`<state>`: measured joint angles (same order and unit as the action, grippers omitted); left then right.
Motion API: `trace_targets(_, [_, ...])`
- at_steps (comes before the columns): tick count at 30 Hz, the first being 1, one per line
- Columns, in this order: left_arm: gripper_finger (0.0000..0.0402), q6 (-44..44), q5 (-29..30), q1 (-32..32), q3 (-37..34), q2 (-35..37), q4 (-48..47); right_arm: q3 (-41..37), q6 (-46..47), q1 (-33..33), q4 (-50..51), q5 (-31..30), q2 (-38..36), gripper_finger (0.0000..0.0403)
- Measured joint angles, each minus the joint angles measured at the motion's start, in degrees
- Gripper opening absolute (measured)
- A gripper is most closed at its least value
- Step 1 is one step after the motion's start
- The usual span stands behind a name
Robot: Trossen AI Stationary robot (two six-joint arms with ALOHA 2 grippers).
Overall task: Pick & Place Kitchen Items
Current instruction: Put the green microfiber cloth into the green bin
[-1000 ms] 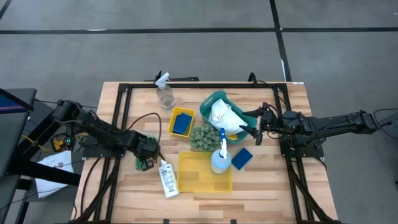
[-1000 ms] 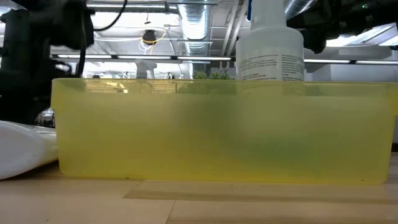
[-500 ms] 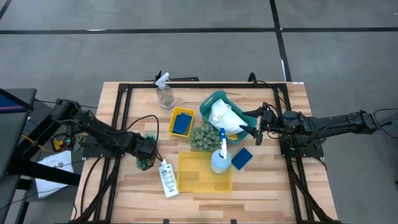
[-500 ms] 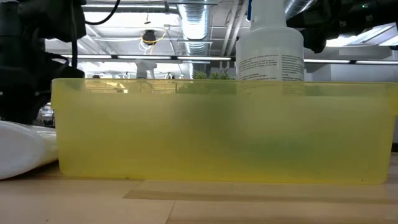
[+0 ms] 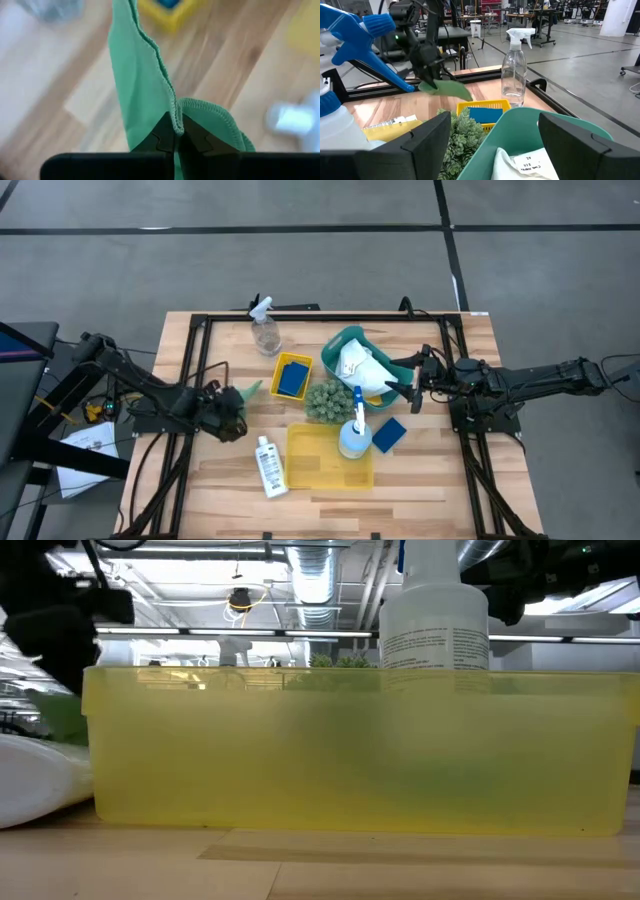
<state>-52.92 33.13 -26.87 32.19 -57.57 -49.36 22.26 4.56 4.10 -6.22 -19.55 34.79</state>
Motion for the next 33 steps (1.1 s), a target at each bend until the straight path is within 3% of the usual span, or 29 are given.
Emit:
trace_targets(7, [0.0000, 0.42, 15.14, -4.86, 0.05, 4.98, 3.72, 0.00, -0.02, 0.00, 0.40, -0.02, 0.01, 0.0292])
trace_targets(15, [0.0000, 7.73, 30.25, -12.64, 0.05, 5.48, 14.75, 0.00, -0.08, -0.04, 1.04, -0.17, 0.02, 0.0292])
trace_targets(18, [0.0000, 14.37, 36.25, -14.77, 0.07, 5.48, 20.66, 0.00, -0.49, -0.15, 0.89, -0.26, 0.00, 0.0292])
trace_targets(23, [0.0000, 34.59, 45.20, -17.11, 0.08, 5.48, 37.10, 0.00, -0.52, -0.15, 0.61, -0.26, 0.02, 0.0292])
trace_targets(28, [0.0000, 58.46, 41.57, -16.71, 0.08, 5.48, 56.08, 0.00, -0.58, -0.15, -0.38, -0.26, 0.02, 0.0292])
trace_targets(33, [0.0000, 85.08, 24.28, -11.91, 0.08, 5.45, 78.30, 0.00, -1.61, -0.15, -3.18, -0.26, 0.02, 0.0292])
